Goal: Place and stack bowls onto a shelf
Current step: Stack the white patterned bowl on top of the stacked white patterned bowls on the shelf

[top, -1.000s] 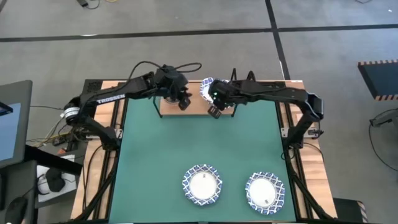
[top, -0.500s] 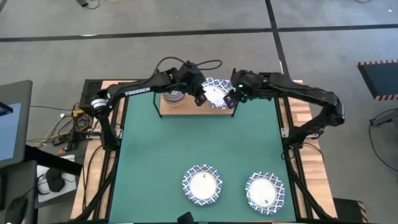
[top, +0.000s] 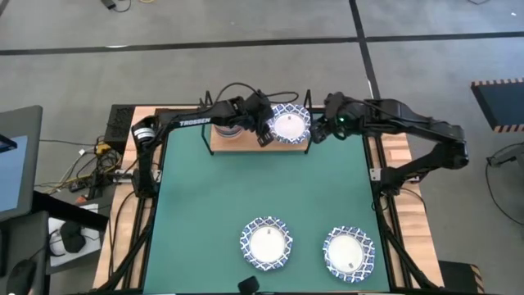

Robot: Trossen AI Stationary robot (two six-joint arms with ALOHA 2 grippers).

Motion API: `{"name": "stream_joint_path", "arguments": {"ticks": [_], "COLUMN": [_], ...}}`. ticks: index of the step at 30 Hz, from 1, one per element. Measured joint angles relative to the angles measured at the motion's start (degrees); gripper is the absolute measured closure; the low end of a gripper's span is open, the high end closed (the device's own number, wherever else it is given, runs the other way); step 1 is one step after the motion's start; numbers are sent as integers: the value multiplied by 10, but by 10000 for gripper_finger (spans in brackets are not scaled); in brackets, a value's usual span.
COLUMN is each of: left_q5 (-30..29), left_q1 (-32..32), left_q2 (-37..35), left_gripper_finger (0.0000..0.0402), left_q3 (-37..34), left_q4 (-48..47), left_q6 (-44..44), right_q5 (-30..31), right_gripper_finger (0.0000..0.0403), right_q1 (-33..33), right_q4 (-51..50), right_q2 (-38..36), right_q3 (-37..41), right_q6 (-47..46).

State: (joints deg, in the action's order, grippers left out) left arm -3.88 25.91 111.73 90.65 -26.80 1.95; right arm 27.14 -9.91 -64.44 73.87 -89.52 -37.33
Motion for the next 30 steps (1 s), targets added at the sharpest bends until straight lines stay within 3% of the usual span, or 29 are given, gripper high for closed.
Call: {"name": "stream_joint_path", "arguments": {"ticks": [30], "left_q5": [-15], "left_q1": [-6], "left_q2": [-130], "left_gripper_finger": [304], "left_q3": [16], "left_q4": [-68], "left_q6": [-12], "right_q5": [2], "right_gripper_finger": [195], "right_q1": [80], "right_q4": [-40], "right_q2": [0], "right_q3": [8], "right_q6": [-67]}}
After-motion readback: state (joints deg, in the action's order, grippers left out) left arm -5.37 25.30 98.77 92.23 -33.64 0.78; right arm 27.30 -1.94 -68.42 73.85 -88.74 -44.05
